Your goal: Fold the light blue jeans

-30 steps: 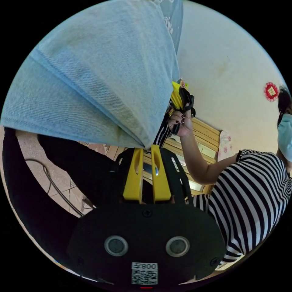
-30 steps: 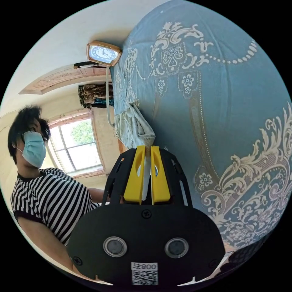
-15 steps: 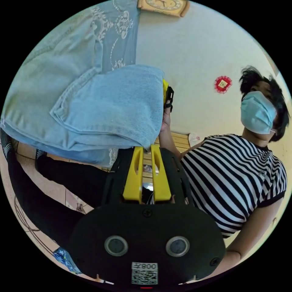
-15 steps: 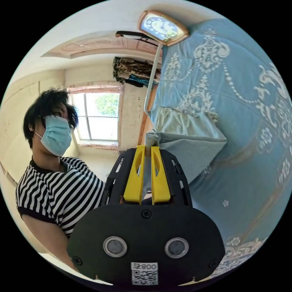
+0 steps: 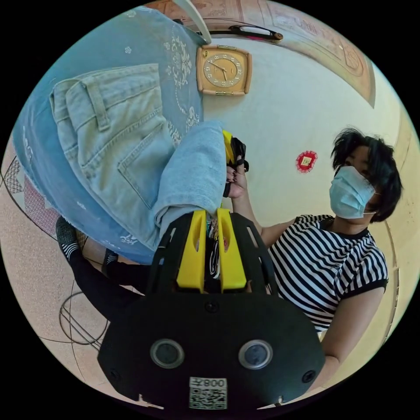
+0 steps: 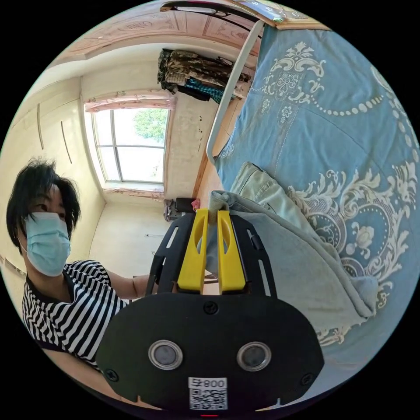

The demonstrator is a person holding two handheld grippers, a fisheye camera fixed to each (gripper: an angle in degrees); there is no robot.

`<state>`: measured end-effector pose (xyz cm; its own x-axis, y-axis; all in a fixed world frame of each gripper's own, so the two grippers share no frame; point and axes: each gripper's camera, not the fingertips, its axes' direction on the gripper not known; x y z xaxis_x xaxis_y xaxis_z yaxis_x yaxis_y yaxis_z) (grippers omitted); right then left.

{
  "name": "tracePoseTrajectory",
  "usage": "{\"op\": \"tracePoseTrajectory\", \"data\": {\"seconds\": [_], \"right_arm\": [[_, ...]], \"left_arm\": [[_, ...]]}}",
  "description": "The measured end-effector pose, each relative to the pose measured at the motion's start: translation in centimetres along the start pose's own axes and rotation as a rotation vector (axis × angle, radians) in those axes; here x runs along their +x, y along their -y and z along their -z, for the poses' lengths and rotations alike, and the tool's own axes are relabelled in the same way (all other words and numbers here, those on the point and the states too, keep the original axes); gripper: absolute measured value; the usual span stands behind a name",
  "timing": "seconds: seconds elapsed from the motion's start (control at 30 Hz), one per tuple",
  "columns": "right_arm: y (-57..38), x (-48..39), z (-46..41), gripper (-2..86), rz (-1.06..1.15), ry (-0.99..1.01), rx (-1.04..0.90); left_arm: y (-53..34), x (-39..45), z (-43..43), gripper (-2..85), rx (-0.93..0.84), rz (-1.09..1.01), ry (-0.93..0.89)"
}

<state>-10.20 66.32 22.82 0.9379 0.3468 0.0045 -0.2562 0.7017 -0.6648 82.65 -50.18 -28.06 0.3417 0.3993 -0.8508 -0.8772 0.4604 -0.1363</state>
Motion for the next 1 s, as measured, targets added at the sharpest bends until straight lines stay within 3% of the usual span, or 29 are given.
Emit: {"op": "tracePoseTrajectory", "data": {"seconds": [0.47,0.57,0.77,1.0], "right_arm": [[10.9,6.8,-11.7,5.2,-0.111,-0.054,-0.047],[11.9,7.7,-13.0,5.5,-0.095,-0.032,-0.047],[11.4,7.3,-12.7,0.9,0.005,-0.004,0.053],[14.6,7.9,-20.7,0.1,0.120,-0.287,-0.183]], "left_arm": [[1.9,-2.2,10.6,6.2,0.206,0.110,0.017],[0.5,-2.1,12.0,6.6,0.322,0.139,0.008],[-1.8,3.2,13.4,2.1,0.520,0.040,0.185],[2.7,5.9,10.4,0.4,0.345,-0.054,0.457]]}}
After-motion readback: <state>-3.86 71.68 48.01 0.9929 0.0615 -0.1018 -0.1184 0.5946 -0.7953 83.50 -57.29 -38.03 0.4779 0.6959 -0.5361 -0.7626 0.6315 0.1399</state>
